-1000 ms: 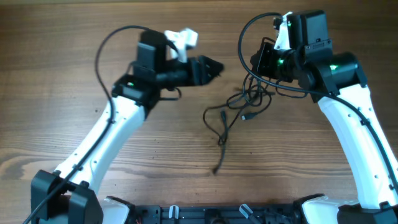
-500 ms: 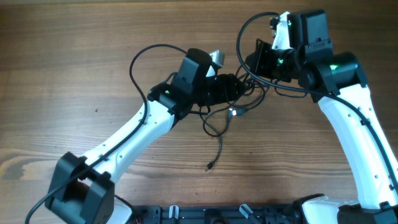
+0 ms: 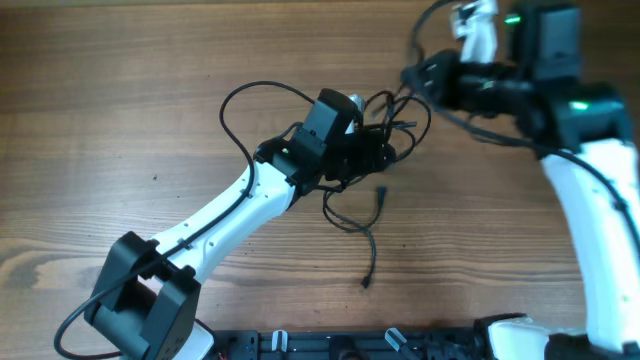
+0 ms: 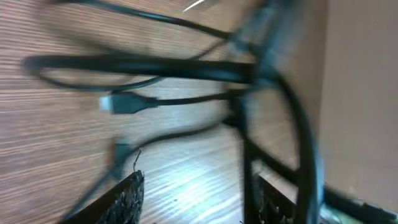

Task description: Untangle cables

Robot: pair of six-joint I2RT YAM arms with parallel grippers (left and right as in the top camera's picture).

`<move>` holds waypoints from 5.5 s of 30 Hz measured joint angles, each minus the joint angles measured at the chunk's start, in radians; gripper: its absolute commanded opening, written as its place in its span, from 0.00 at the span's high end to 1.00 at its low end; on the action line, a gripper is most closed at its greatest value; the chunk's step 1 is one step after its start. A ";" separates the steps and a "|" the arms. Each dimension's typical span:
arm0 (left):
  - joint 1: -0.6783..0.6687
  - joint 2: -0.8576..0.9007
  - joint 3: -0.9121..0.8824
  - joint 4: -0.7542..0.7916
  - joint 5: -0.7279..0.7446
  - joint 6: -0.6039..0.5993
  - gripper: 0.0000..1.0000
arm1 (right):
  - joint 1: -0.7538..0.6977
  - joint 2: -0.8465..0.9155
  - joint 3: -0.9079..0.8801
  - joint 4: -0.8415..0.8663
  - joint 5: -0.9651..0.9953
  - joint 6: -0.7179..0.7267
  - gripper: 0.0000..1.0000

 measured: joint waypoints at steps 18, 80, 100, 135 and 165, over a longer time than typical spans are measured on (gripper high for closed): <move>0.229 0.001 0.000 -0.122 -0.176 0.165 0.96 | -0.463 -0.098 0.036 -0.124 -0.154 -0.057 0.96; 0.536 -0.249 0.397 -0.295 0.274 0.402 0.96 | 0.101 0.303 0.045 -0.052 0.141 -0.111 0.06; 0.521 -0.112 0.397 -0.388 0.371 0.367 0.96 | 0.096 0.303 0.047 0.135 -0.242 -0.032 0.14; 0.375 -0.082 0.396 -0.363 0.384 0.367 0.95 | 0.259 0.332 0.058 0.502 -0.057 0.654 0.96; 0.614 -0.082 0.397 -0.538 0.114 0.363 0.24 | -0.164 0.294 0.062 1.192 -0.561 0.977 0.96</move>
